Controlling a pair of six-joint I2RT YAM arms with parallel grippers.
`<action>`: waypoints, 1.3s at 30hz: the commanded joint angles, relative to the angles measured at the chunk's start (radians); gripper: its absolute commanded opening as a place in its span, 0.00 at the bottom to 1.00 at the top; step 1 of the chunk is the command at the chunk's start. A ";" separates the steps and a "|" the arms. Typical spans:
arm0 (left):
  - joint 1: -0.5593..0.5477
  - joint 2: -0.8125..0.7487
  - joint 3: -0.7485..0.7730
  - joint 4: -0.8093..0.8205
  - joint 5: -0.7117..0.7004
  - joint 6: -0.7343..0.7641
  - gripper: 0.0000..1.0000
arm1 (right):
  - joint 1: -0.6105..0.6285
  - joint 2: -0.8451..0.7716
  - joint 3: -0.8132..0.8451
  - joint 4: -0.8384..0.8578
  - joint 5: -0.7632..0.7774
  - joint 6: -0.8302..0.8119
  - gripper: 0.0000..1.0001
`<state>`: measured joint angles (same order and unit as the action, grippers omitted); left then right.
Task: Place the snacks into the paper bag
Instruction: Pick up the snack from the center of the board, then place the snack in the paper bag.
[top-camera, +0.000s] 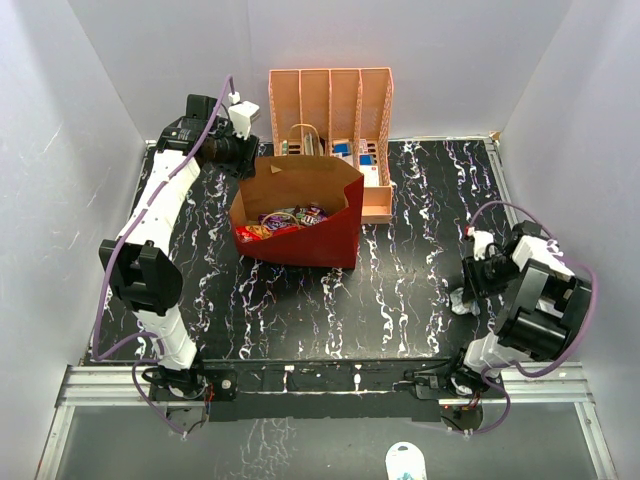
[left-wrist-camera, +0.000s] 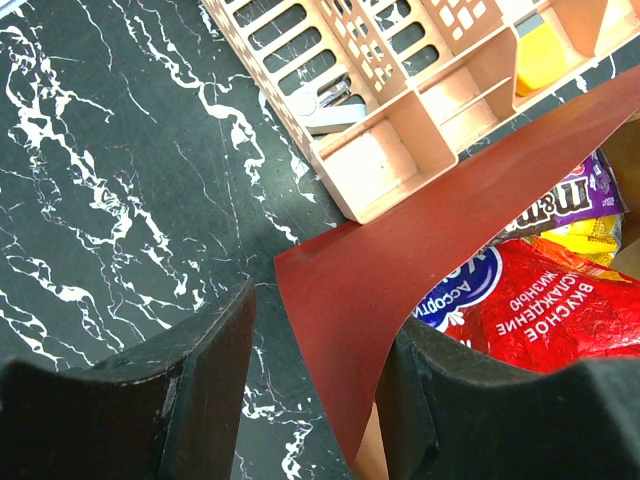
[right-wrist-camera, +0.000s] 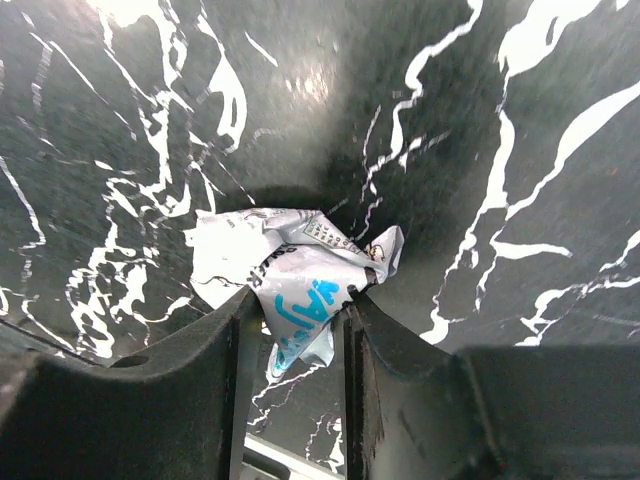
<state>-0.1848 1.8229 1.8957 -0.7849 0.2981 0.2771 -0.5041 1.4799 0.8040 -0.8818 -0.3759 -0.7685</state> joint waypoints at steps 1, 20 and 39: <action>0.004 -0.033 -0.006 -0.001 0.014 0.006 0.46 | 0.002 0.033 0.128 -0.069 -0.145 -0.021 0.34; 0.004 -0.039 0.000 -0.002 0.036 0.005 0.46 | 0.298 0.043 0.452 -0.189 -0.322 0.101 0.32; 0.005 -0.039 0.016 -0.001 0.003 0.007 0.46 | 0.729 0.150 1.150 0.010 -0.427 0.410 0.32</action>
<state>-0.1848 1.8229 1.8957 -0.7849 0.3042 0.2798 0.1295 1.5997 1.8572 -1.0122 -0.7795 -0.4702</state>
